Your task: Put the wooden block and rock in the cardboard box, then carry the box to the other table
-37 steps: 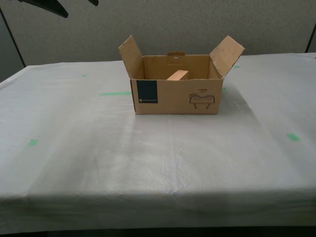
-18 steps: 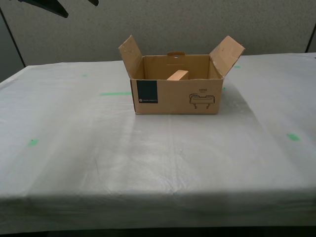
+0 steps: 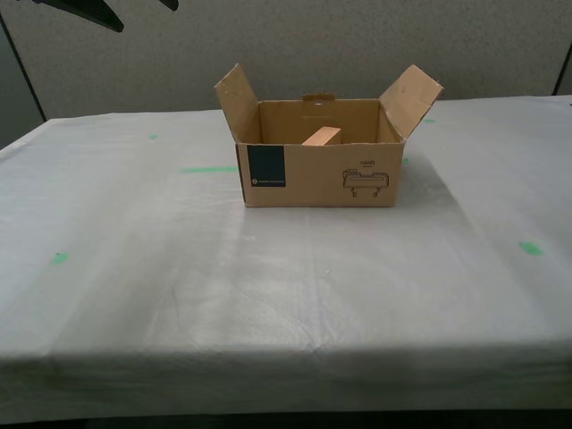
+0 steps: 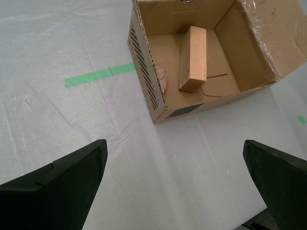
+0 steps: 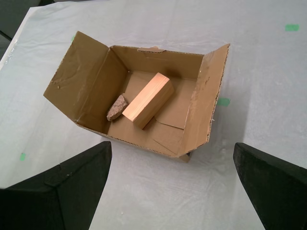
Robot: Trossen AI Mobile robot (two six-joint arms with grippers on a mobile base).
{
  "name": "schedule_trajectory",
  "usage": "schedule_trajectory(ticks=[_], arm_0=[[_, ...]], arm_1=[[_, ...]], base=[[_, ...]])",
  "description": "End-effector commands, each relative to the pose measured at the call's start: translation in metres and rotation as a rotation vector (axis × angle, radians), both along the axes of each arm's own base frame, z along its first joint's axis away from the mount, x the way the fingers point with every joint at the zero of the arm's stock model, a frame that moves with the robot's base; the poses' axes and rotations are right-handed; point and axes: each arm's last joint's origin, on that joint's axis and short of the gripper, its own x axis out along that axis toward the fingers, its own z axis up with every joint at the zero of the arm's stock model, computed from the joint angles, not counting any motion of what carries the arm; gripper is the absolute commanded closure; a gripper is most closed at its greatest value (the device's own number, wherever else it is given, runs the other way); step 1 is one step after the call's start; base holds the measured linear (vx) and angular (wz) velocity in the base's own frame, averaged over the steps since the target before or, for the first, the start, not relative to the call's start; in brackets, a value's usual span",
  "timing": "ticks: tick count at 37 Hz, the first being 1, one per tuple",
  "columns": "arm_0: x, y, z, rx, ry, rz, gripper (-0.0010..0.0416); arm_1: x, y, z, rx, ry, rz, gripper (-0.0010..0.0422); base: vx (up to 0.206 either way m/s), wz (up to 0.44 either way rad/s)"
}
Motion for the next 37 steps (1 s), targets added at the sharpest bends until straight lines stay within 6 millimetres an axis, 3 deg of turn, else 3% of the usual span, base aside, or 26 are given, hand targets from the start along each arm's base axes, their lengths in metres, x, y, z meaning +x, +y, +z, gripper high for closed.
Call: schedule_trajectory(ticks=[1,37], arm_0=[[-0.0001,0.0001,0.0005,-0.002,-0.003,-0.001,0.0053],[0.0,0.0001,0.0005,-0.002,-0.003,-0.001,0.0053]], arm_1=[[0.0,-0.0001,0.0,0.0,0.0,0.001,0.0025],[0.0,-0.0001,0.0,0.0,0.0,0.001,0.0025]], base=[[0.0,0.0],[-0.01,0.0]])
